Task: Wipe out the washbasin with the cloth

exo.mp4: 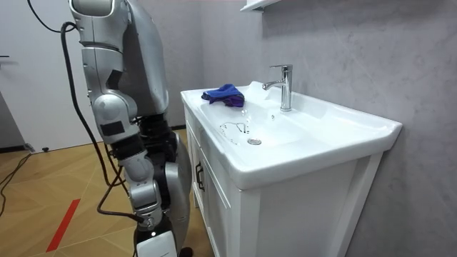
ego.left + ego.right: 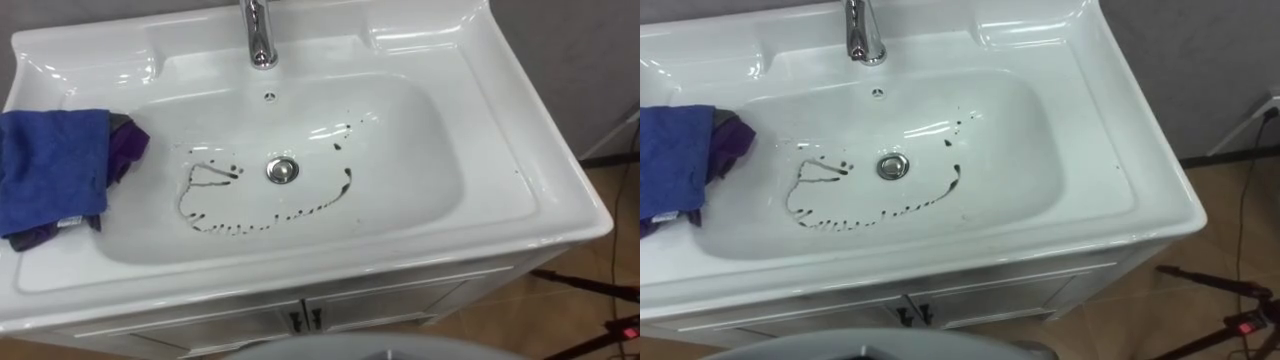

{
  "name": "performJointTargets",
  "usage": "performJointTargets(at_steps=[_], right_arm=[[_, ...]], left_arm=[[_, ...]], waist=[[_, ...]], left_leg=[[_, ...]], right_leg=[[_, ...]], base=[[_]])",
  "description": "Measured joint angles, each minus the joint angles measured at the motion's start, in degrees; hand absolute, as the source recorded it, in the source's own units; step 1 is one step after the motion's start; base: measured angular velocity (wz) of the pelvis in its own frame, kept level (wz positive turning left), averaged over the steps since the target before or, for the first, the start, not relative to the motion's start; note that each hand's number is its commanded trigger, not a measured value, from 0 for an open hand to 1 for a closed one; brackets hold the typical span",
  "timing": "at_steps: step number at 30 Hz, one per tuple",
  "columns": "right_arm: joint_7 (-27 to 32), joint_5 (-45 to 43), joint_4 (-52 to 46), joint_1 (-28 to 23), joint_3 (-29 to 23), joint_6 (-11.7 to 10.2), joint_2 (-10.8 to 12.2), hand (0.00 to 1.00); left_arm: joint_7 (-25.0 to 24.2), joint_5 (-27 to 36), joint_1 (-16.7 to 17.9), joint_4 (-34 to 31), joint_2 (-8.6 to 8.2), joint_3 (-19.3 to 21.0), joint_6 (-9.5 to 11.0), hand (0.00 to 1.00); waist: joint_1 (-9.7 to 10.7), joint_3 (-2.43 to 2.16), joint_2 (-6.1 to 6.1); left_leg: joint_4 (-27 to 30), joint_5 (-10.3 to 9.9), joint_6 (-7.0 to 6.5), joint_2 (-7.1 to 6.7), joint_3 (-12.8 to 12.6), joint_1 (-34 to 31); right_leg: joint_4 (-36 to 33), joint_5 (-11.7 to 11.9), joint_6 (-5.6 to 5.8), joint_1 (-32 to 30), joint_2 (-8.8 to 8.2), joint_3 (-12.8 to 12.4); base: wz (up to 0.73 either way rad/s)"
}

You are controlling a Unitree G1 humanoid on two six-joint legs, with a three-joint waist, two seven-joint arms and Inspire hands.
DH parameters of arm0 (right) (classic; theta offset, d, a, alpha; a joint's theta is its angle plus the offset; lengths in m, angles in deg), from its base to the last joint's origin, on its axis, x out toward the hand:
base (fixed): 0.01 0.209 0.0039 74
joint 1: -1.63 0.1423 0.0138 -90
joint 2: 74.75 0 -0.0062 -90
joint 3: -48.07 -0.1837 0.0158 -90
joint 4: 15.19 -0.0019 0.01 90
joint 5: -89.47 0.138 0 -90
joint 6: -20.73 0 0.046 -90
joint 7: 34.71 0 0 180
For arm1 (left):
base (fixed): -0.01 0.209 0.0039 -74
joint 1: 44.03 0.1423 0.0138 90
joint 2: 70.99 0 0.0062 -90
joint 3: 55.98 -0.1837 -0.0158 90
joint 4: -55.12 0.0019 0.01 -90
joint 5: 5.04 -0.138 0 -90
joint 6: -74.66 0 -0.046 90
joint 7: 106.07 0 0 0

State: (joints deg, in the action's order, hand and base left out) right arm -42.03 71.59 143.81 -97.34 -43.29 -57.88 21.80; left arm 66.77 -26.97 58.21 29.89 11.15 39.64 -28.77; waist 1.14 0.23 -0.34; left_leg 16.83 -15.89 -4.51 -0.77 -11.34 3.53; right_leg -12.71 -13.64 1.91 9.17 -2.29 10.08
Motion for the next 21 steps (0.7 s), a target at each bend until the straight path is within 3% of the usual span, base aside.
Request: performJointTargets(at_steps=[3, 10, 18, 21], right_arm=[[-0.6, -0.2, 0.4, -0.1, -0.1, 0.2, 0.0, 0.00], [-0.9, -0.4, 0.4, 0.3, -0.3, 1.2, 0.0, 0.00], [-0.8, -0.4, 2.0, 0.6, -0.4, 1.8, 0.0, 0.00], [-0.7, -0.5, 2.0, 0.6, -0.6, 1.7, -0.1, 0.00]], left_arm=[[0.5, 2.4, 0.1, 0.8, -0.12, 1.2, 0.0, 0.00], [3.0, 9.2, 1.2, 1.0, -0.13, 3.2, 0.0, 0.00], [5.5, 14.6, 2.4, 1.0, -0.27, 6.2, 0.1, 0.00], [7.4, 18.0, 2.9, 1.8, -0.29, 9.4, 0.8, 0.00]], waist=[[0.1, 0.03, -0.24], [-0.4, 0.01, -0.21], [-1.9, -0.02, -0.79], [-3.0, 0.03, -1.10]], left_leg=[[0.1, 0.0, 0.05, -0.08, 0.7, 0.1], [0.0, 0.0, 0.06, -0.06, 1.0, 0.3], [0.5, 0.0, 0.08, -0.30, 2.9, 0.1], [0.7, 0.1, 0.10, -0.63, 4.1, 0.1]], right_leg=[[0.1, 0.0, 0.00, 0.4, -0.10, 1.4], [0.1, 0.0, 0.00, 0.7, -0.10, 1.8], [0.1, 0.0, 0.00, 1.4, -0.23, 4.4], [0.1, 0.0, -0.01, 2.0, -0.27, 4.6]], base=[[0.10], [0.03], [0.11], [0.18]])
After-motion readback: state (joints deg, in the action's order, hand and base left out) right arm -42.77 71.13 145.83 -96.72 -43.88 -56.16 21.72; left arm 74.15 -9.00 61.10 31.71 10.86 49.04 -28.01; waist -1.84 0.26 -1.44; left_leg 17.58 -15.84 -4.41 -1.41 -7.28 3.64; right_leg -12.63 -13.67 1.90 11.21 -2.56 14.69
